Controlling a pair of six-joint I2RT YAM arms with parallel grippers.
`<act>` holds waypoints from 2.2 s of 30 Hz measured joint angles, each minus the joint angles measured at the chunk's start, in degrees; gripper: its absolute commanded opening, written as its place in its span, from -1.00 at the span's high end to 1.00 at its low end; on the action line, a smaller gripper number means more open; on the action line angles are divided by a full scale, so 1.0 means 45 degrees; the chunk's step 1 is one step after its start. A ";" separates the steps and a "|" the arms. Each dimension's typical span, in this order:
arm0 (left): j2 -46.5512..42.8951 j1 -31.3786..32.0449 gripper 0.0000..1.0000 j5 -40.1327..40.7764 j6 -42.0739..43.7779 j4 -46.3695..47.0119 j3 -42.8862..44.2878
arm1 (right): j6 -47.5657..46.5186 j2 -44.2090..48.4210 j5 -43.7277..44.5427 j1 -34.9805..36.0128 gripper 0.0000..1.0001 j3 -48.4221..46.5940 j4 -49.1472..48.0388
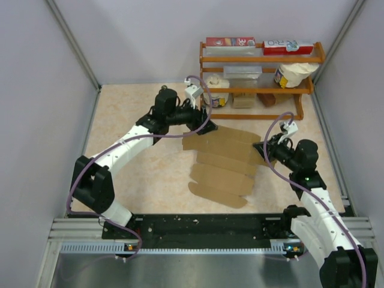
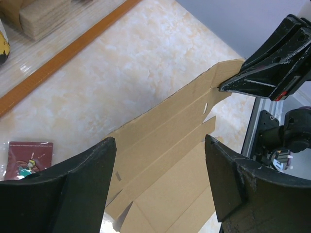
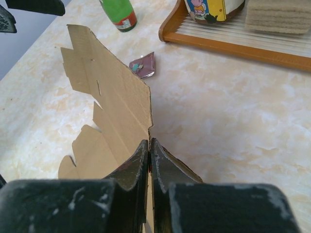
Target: Fold the paper box
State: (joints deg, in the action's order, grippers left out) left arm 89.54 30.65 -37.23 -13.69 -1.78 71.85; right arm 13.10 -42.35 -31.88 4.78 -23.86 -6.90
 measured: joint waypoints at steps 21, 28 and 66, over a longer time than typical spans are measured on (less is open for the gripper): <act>0.2030 -0.1146 -0.50 -0.2861 0.4070 -0.1894 0.3492 | 0.0034 -0.0044 -0.1180 0.0000 1.00 0.0000 -0.0117; 0.2098 -0.0719 -0.50 -0.2511 0.5489 -0.3225 0.3798 | 0.0131 -0.0083 -0.1282 0.0000 1.00 -0.0010 -0.0185; 0.2263 -0.0539 -0.51 -0.1928 0.7276 -0.3701 0.4172 | 0.0214 -0.0928 -0.0962 0.0495 1.00 -0.0321 0.0219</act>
State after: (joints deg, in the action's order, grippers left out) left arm 99.72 28.23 -45.91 19.05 -18.44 90.63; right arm 14.06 -46.52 -36.21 7.01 -25.30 -5.91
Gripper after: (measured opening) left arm 0.754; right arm 0.007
